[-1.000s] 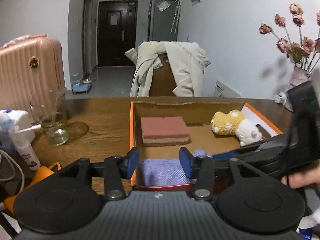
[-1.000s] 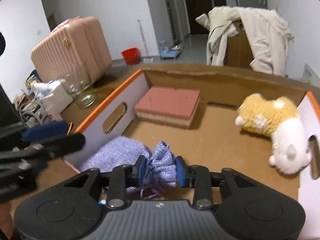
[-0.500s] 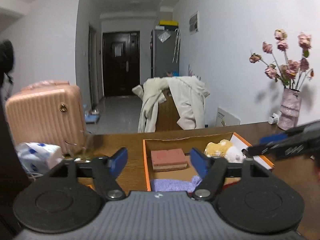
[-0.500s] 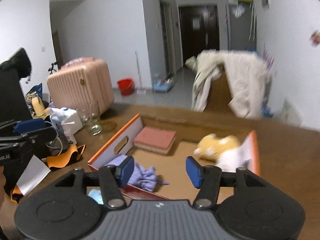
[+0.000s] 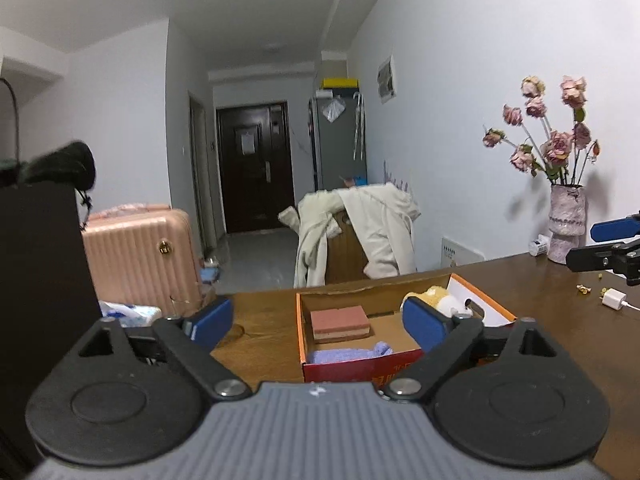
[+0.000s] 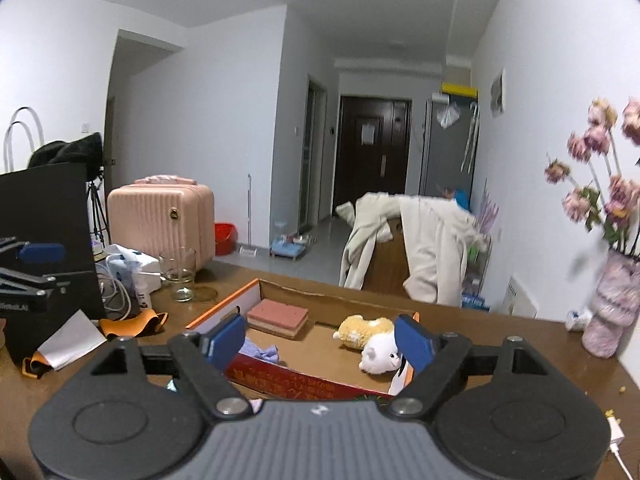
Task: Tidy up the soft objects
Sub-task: 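Withdraw both grippers from the box back toward the pile, then close both grippers together on the lilac fluffy towel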
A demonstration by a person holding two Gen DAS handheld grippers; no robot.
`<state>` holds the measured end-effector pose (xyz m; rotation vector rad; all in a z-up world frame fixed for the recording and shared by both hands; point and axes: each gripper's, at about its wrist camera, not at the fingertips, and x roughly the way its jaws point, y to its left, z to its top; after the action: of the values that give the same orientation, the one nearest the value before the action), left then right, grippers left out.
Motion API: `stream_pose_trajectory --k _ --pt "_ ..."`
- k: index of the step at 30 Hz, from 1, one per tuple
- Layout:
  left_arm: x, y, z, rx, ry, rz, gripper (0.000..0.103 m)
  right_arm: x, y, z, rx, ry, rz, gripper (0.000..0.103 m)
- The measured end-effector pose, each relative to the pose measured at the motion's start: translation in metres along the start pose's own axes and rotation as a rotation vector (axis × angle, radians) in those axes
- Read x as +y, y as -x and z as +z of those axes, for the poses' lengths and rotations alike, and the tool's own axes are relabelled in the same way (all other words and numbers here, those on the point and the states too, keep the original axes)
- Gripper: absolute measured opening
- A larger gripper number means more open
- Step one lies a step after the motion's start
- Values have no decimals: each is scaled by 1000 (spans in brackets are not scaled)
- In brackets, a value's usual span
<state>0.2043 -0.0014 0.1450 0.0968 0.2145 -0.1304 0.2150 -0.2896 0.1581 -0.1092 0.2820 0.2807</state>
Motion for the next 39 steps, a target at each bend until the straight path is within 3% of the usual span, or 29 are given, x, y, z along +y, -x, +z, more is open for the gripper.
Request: stream_pose_trajectory --k 6,14,24,29,31,35,39 --pt "-13 42 -24 -26 47 -29 102 19 46 -36 -63 -21 8 91" --pt "-28 95 -68 -40 98 -86 103 42 93 -100 -38 -44 12 93" --pt "-40 72 -78 33 99 -101 103 35 78 -117 6 -106 36 93" --pt "-43 34 -86 121 143 -142 102 24 41 -109 46 -139 98 87" --pt "-42 11 -87 167 192 -142 99 20 18 -101 68 -130 128 75" --pt "-41 -40 -86 271 276 -120 73 5 -54 -87 157 -132 198 67" --pt "-46 -92 -96 391 325 -132 59 -10 -139 -78 322 -141 239 54"
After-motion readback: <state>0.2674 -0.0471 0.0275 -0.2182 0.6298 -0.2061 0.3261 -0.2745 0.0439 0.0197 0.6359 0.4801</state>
